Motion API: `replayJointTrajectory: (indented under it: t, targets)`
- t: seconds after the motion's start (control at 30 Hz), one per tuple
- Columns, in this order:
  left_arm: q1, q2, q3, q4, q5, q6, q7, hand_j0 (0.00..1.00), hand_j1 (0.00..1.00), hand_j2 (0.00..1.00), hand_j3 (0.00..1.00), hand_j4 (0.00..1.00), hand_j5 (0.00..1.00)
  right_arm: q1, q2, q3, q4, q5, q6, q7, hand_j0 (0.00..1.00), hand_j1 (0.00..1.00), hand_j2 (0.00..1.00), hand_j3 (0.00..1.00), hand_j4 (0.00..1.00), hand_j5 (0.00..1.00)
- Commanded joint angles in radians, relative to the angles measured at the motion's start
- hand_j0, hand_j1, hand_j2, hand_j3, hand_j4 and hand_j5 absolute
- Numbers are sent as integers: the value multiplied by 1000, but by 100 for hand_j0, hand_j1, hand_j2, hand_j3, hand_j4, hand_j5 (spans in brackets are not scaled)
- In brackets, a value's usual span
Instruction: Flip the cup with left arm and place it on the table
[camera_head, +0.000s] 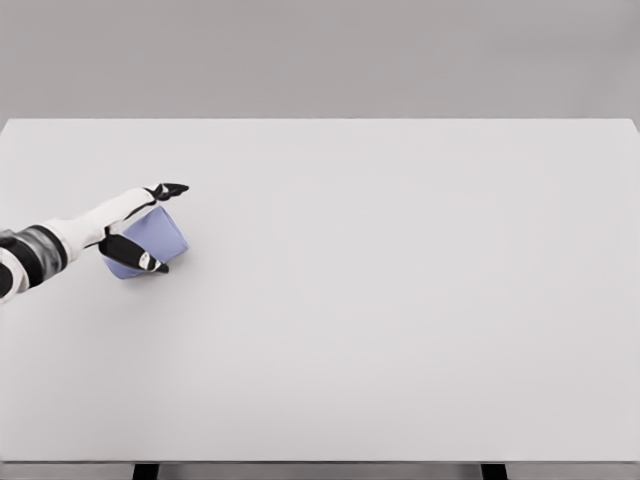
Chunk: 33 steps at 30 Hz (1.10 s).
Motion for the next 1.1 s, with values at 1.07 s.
replayJointTrajectory:
  t: [1.07]
  targets:
    - [-14,-46,-22,40,-59,34,10,100,100,100,100,100,100,0,0,0,0,0,0,0,100,100,100,100,100,100]
